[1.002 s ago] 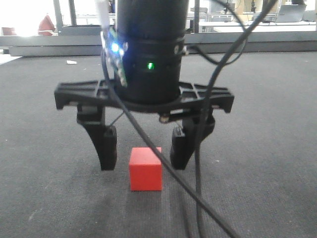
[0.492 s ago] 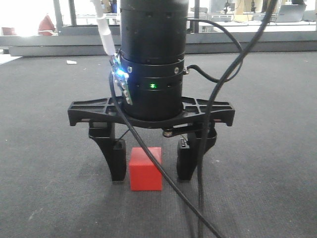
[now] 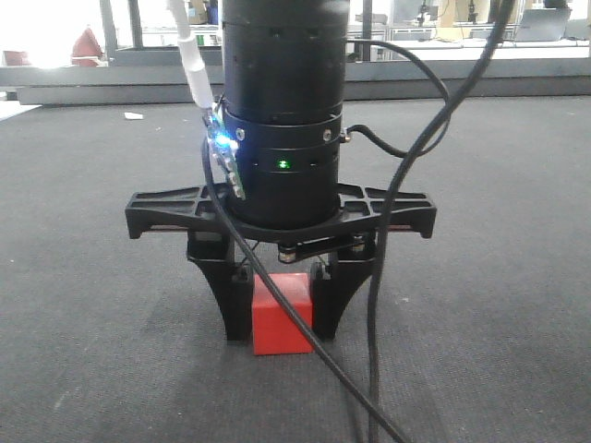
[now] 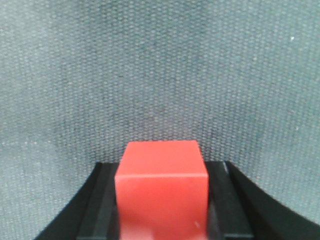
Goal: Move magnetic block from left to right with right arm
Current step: 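Close the right gripper on the red cube, then lift the red cube up with the right gripper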
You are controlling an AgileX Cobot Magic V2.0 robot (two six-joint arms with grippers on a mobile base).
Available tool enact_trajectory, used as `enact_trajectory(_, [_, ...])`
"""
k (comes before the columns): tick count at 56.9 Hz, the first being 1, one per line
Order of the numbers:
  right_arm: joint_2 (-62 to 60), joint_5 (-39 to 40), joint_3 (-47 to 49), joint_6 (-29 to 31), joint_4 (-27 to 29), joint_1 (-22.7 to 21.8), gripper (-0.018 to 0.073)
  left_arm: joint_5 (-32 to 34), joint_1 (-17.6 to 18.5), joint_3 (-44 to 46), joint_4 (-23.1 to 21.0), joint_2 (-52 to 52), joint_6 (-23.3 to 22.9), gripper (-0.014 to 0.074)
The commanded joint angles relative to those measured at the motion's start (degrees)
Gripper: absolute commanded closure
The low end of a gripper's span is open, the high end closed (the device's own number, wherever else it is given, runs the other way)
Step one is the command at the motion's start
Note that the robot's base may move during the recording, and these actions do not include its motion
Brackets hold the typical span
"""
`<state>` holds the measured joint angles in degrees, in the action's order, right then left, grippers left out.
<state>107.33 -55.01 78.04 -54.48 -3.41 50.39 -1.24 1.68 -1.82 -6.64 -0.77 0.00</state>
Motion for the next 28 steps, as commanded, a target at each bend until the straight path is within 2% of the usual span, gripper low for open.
enact_trajectory(1, [-3.08, 0.35, 1.87, 0.11, -0.84, -0.37, 0.0276, 4.49, 0.33, -0.44, -0.2, -0.66, 0.0, 0.0722])
enact_trajectory(14, [-7.8, 0.09, 1.81, 0.9, -3.32, -0.45, 0.0276, 4.49, 0.33, -0.44, -0.2, -0.66, 0.0, 0.0722])
enact_trajectory(23, [-13.48, 3.01, -1.41, 7.31, -4.23, -2.48, 0.0276, 4.49, 0.33, -0.44, -0.2, -0.66, 0.0, 0.0722])
enact_trajectory(24, [-34.22, 16.17, -23.4, 35.5, 1.66, -22.16, 0.0276, 4.49, 0.33, -0.44, -0.2, -0.66, 0.0, 0.0722])
enact_trajectory(28, [-37.91, 20.12, -27.69, 38.38, 4.37, -26.96, 0.0276, 4.49, 0.33, -0.44, -0.2, -0.66, 0.0, 0.0722])
